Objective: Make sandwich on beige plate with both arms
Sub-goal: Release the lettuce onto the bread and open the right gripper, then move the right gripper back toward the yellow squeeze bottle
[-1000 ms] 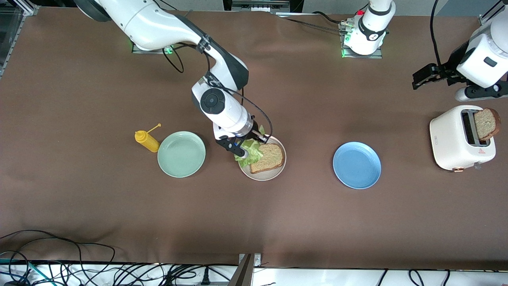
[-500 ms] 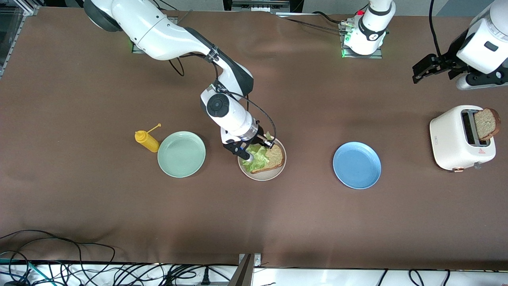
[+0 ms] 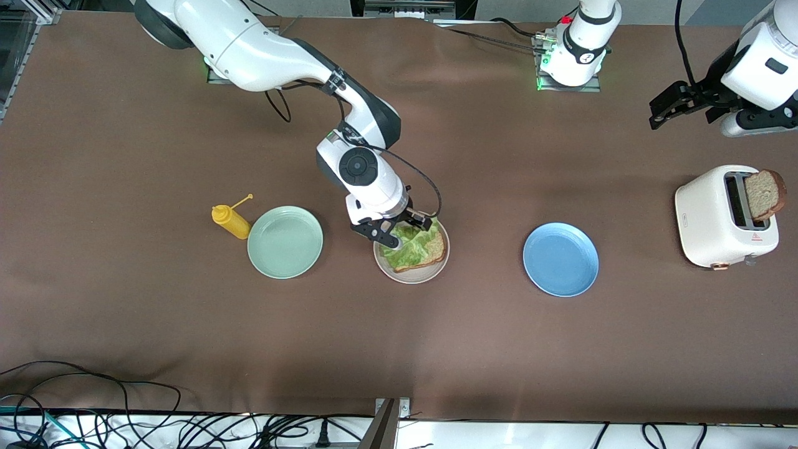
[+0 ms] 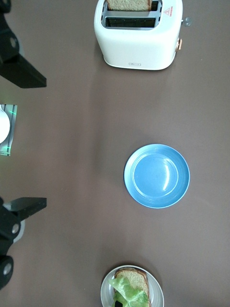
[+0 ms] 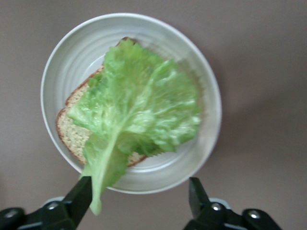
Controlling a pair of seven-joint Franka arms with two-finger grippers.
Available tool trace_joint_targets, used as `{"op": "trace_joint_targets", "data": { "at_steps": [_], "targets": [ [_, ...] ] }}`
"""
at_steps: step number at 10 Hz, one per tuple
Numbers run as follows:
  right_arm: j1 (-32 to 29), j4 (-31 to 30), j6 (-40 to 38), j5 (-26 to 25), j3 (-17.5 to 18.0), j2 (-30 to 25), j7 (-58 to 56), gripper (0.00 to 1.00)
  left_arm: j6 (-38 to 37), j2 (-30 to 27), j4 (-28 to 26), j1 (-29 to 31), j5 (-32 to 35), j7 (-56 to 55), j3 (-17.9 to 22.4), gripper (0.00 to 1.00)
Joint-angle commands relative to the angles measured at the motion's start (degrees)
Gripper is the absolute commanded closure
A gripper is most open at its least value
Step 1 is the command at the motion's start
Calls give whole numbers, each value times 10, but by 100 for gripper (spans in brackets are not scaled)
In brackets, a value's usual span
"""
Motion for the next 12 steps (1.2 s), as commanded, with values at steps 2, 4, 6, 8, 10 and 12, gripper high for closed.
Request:
{"op": "trace_joint_targets", "data": {
  "at_steps": [2,4,6,8,10,12],
  "targets": [
    [0,80,-184,-47,-8,-24,-13,0,15,-7,-6,-49,-7,6,48,0],
    [-40,81,-235,-65,-24,-58,-34,0,14,-7,-9,-113,-11,6,133,0],
    [-100,81,-296,-64,-23,-100,-108,0,13,-4,-12,-113,-11,6,133,0],
    [-159,80,-338,-61,-20,-123,-194,0,13,-2,-14,-112,-7,5,134,0],
    [-226,80,-381,-57,-20,-144,-290,0,14,1,-24,-103,-5,5,135,0],
    [-292,81,-437,-56,-17,-159,-445,0,14,1,-24,-103,-5,5,135,0]
  ]
}}
